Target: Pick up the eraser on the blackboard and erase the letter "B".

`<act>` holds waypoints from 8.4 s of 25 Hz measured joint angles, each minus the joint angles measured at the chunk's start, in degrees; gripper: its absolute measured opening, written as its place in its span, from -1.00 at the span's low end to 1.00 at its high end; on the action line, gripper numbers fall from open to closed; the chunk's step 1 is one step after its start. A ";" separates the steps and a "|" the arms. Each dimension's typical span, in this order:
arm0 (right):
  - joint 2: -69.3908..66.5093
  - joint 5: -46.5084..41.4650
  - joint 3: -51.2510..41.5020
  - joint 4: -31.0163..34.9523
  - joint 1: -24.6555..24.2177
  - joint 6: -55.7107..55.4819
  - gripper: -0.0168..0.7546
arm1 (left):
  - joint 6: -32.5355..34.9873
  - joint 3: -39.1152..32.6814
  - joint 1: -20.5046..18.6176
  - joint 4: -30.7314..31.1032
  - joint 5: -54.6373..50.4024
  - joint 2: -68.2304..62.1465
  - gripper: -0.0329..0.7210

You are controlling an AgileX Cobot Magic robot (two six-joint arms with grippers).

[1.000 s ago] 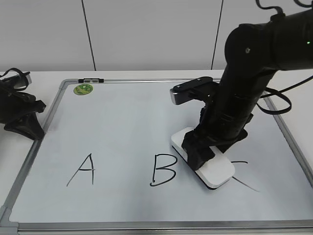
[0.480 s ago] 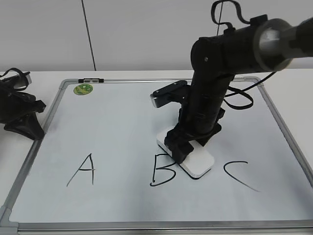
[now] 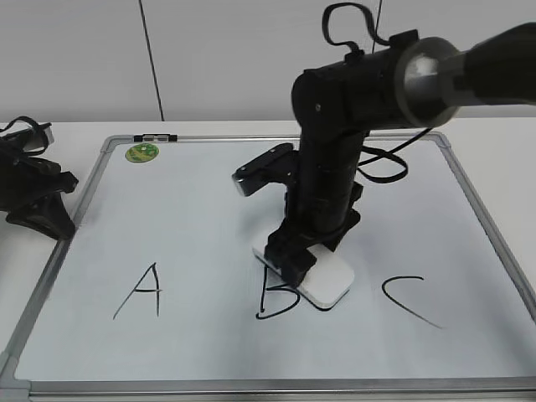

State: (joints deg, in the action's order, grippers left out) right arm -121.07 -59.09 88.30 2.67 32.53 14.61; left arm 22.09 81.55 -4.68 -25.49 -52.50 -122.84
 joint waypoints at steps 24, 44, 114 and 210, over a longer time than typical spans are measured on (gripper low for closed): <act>-0.34 0.73 0.12 -2.67 9.61 -3.23 0.42 | -0.59 0.09 -0.04 -0.02 0.32 0.00 -0.83; -0.34 0.87 1.73 -6.48 -2.99 -4.03 0.42 | -0.71 0.09 -0.04 -0.44 0.44 0.00 -0.83; 1.70 -1.24 -1.85 9.05 -36.97 -0.83 0.64 | -0.71 0.09 -0.04 -0.44 0.44 0.00 -0.83; 92.50 -5.27 -60.42 1.22 -36.77 -10.49 0.57 | -17.42 -52.23 13.81 20.17 -9.93 96.47 0.46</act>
State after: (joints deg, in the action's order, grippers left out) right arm -28.57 -64.36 27.87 3.90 -4.24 4.12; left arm 4.67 29.32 9.13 -5.33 -62.43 -26.37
